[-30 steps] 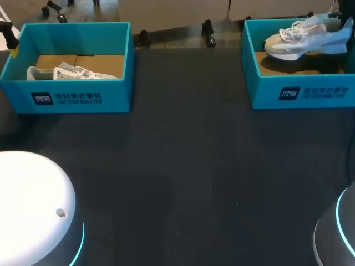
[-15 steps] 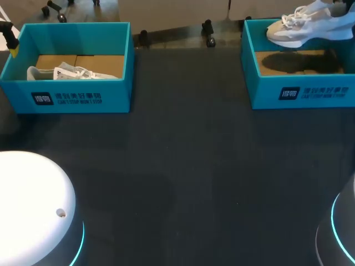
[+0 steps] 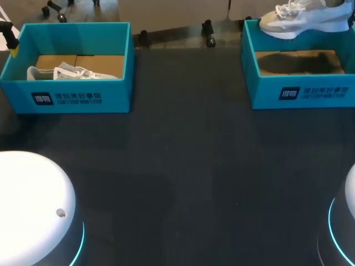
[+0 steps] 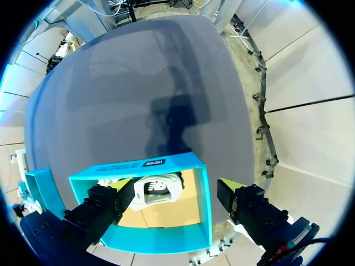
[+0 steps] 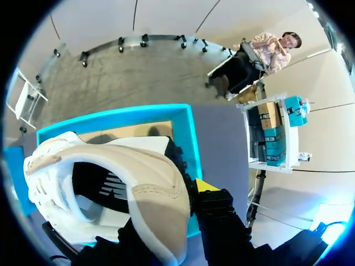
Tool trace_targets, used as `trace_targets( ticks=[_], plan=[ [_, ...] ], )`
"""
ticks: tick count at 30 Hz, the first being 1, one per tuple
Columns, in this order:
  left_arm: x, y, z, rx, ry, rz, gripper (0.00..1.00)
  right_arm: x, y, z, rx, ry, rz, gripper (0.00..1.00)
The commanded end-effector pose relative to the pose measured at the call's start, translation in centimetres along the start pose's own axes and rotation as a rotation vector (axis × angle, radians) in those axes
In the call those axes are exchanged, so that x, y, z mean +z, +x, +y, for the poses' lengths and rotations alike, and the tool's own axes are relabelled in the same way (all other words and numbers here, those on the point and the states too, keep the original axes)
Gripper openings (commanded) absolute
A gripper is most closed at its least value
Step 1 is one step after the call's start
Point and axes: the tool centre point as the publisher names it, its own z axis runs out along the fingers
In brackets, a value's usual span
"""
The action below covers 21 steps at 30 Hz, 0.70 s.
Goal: Take the shoe out of the shoebox, open the shoe tongue, remove and reinsert the insole, then place the shoe into the shoebox
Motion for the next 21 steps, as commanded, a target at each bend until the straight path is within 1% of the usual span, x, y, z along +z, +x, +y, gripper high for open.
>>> trace_targets(
  ticks=[1,5,9,12,13,17,21],
  plan=[
    [0.0,0.0,-0.1,0.001,-0.003,0.003,1.00,-2.7,0.9,-2.2,0.003,-0.037,-0.002,0.00],
    [0.0,0.0,-0.1,0.001,-0.003,0.003,1.00,-4.6,2.1,-3.2,-0.003,-0.057,-0.010,0.00],
    [0.0,0.0,-0.1,0.001,-0.003,0.003,1.00,-6.4,4.0,-4.6,-0.006,-0.059,-0.019,0.00],
    [0.0,0.0,-0.1,0.001,-0.003,0.003,1.00,-7.6,5.4,-5.8,-0.007,-0.066,-0.014,0.00],
    [0.0,0.0,-0.1,0.001,-0.003,0.003,1.00,-7.8,5.8,-6.1,-0.006,-0.057,-0.021,0.00],
    [0.0,0.0,-0.1,0.001,-0.003,0.003,1.00,-9.0,7.8,-8.1,0.005,-0.053,-0.019,0.00],
    [0.0,0.0,-0.1,0.001,-0.003,0.003,1.00,-9.9,9.2,-10.1,0.041,-0.048,-0.019,0.00]
  ],
)
